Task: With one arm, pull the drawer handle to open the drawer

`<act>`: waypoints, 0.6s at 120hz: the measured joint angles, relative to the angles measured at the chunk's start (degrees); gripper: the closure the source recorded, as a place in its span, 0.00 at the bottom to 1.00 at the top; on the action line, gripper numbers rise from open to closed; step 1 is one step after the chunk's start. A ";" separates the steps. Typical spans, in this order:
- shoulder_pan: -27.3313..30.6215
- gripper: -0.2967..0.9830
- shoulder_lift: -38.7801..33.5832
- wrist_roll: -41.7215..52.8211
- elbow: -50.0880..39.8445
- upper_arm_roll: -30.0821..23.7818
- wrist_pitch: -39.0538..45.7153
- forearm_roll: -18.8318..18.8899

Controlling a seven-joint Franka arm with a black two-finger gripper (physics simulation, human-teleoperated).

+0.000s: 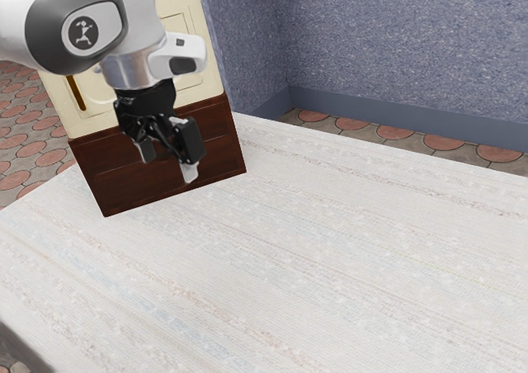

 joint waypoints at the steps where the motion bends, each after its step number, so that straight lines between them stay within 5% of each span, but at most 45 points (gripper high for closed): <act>1: 0.04 0.23 0.00 -0.08 -0.05 0.00 0.16 -0.05; 56: 1.79 0.23 0.34 -3.73 -0.08 0.23 3.77 -0.11; 72: 1.71 0.23 1.11 -3.50 -2.50 0.34 5.85 3.60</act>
